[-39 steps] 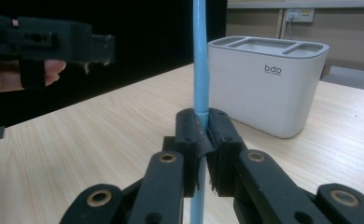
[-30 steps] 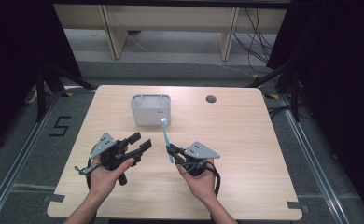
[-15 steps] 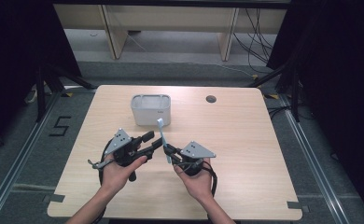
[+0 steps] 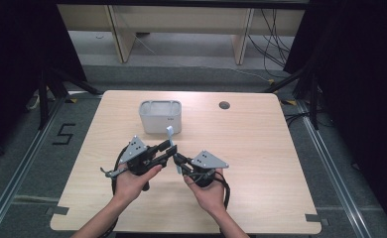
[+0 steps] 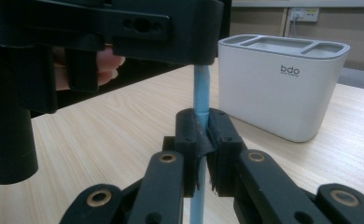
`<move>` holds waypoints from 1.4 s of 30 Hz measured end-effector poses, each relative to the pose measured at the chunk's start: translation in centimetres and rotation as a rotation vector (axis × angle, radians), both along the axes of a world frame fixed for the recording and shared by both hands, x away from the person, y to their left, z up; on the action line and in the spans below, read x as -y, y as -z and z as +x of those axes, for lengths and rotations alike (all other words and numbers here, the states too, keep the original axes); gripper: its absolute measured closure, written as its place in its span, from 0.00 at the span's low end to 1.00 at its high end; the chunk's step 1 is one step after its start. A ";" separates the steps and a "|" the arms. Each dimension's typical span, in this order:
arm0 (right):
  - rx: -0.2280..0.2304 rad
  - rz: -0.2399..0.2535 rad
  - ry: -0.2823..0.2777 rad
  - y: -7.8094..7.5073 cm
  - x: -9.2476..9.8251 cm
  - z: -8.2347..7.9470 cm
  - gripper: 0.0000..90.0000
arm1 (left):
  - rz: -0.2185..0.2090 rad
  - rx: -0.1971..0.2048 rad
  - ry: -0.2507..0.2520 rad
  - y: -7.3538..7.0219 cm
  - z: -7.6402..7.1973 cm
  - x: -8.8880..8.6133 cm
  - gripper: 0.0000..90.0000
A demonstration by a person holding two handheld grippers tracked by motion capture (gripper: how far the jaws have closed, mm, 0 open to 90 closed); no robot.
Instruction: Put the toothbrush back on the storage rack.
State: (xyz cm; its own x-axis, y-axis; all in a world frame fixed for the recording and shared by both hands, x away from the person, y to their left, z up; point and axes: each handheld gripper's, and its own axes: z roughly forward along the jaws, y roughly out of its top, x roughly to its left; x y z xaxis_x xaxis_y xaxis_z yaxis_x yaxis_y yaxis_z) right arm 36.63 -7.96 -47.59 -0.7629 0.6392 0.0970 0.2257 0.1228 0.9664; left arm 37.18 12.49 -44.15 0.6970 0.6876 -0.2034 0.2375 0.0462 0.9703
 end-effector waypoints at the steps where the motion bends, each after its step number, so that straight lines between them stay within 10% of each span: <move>1: 0.000 0.000 0.000 0.0 0.0 0.0 0.93 | 0.000 0.000 0.000 0.0 0.0 0.0 0.74; 22: 0.003 0.002 -0.005 -0.2 -0.2 0.0 0.92 | 0.009 0.041 0.013 0.1 0.1 0.1 0.88; 42: 0.033 -0.098 0.019 -0.4 0.7 -0.3 0.59 | 0.051 0.113 -0.044 -0.7 0.4 -1.6 0.88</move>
State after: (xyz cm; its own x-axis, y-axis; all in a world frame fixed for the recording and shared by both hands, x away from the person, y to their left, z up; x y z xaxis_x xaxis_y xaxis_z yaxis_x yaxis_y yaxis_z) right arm 36.29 -8.67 -47.15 -0.7524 0.6586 0.0081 0.1967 0.2130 0.9570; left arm 37.62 14.04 -43.43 0.6825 0.7254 -0.0890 0.1250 0.0042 0.9921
